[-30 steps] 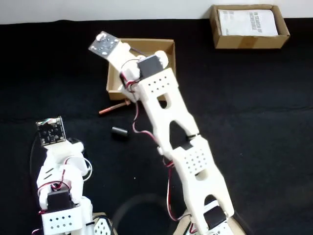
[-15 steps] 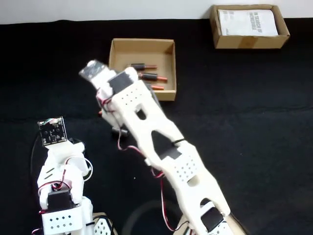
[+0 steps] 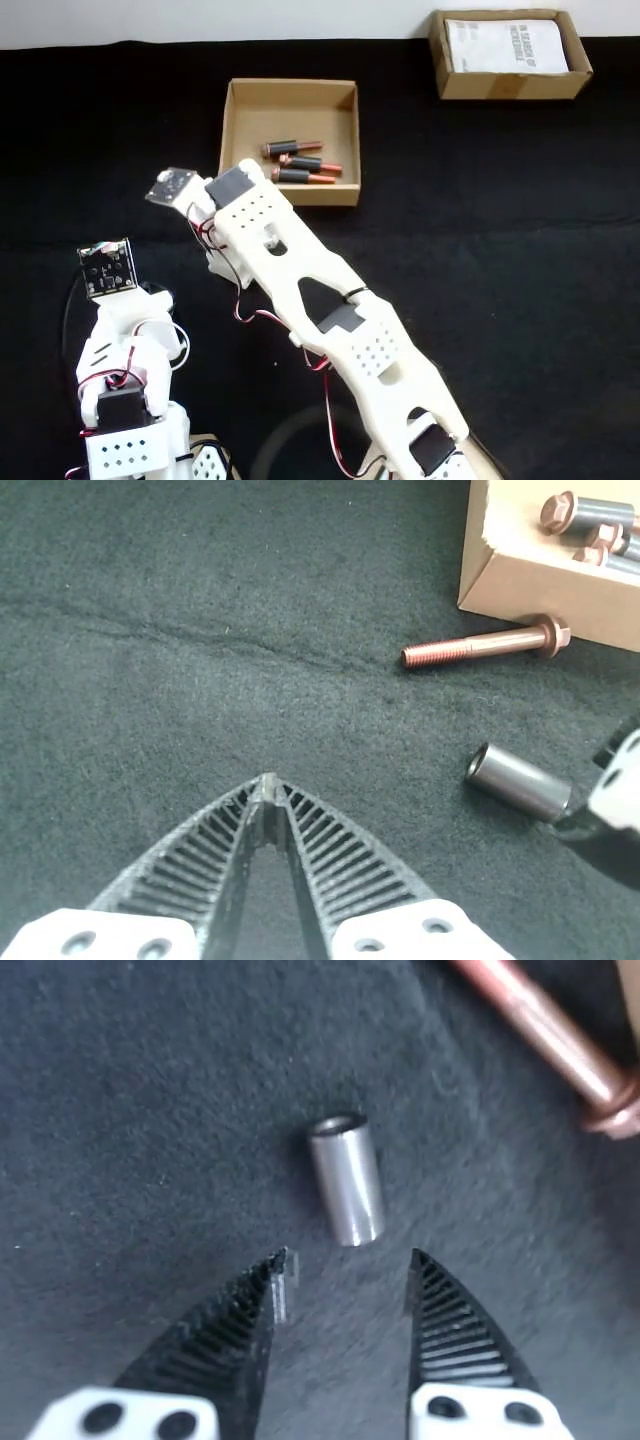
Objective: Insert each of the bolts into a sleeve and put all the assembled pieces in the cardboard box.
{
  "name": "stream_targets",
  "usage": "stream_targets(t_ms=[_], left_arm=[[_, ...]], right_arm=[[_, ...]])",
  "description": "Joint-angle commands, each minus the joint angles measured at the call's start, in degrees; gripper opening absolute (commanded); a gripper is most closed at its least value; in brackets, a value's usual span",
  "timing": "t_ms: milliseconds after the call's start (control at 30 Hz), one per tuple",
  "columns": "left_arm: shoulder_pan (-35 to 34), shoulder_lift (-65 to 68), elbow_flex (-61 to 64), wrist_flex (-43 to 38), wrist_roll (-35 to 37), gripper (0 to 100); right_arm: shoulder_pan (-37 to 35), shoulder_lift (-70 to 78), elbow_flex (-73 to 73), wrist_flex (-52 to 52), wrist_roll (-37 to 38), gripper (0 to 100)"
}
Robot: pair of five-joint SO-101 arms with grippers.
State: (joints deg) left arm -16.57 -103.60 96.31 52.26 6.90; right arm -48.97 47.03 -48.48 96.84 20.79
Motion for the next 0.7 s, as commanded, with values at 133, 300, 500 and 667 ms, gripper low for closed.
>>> stream_targets(t_ms=[133,300,500,667], left_arm=[[0.7,-0.5,0.8,0.0,-0.3,1],[0.7,-0.6,0.8,0.0,-0.4,1],[0.7,-0.6,0.8,0.0,-0.4,1],[0.7,-0.7,0.8,0.0,-0.4,1]], right_arm=[[-0.1,0.9,-0.5,-4.4,4.4,16.1],[-0.1,3.6,-0.5,-8.4,4.4,16.1],[0.3,8.4,-0.5,-14.7,6.3,15.9],[1.5,12.9,-0.5,-13.7,6.1,13.5]])
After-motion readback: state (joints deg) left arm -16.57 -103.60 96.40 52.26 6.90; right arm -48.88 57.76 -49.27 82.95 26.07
